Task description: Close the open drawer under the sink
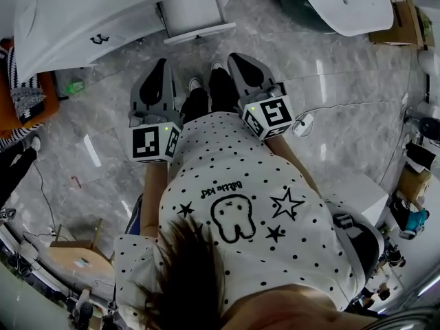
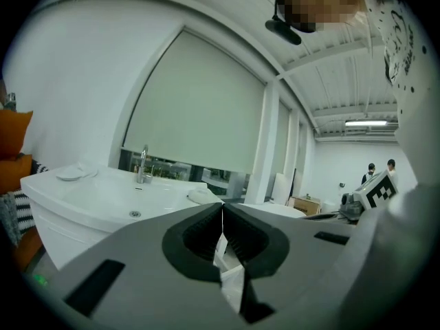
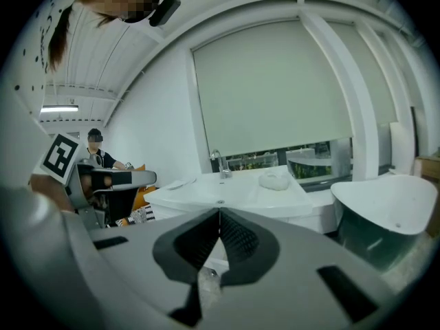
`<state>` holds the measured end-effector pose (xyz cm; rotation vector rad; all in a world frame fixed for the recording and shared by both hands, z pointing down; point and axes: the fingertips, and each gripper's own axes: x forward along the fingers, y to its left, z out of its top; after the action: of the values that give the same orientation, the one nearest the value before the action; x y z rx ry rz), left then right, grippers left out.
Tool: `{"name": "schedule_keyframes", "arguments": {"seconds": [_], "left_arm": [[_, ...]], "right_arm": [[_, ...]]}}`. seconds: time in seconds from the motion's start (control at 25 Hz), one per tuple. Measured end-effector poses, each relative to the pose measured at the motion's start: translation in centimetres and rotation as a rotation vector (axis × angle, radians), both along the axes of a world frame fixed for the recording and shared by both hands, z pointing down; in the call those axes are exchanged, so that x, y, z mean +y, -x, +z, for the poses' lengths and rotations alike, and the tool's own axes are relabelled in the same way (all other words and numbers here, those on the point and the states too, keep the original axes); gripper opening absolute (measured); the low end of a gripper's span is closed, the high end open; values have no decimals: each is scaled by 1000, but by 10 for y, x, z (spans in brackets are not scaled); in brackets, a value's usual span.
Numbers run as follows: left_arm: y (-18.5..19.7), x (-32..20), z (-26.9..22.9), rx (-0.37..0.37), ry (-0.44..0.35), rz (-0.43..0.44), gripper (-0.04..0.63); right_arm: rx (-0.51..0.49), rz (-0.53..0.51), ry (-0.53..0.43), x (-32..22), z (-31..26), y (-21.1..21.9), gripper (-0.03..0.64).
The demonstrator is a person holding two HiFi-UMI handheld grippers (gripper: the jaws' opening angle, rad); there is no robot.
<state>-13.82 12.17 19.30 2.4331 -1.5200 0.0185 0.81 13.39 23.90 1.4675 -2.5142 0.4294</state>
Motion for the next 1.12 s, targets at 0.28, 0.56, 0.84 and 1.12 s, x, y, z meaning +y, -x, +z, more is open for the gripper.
{"name": "schedule_keyframes", "arguments": {"seconds": [0.28, 0.56, 0.84, 1.12], "left_arm": [[-4, -20, 5, 4, 11, -50, 6], [-24, -44, -5, 61, 22, -81, 6], [-31, -70, -10, 32, 1, -167, 6], [-49, -88, -15, 14, -21, -221, 6]], "right_arm": [[10, -11, 6, -22, 1, -18, 14], [8, -54, -4, -53, -11, -38, 14], [-1, -116, -35, -88, -14, -55, 14], [-20, -128, -58, -111, -20, -89, 14]]}}
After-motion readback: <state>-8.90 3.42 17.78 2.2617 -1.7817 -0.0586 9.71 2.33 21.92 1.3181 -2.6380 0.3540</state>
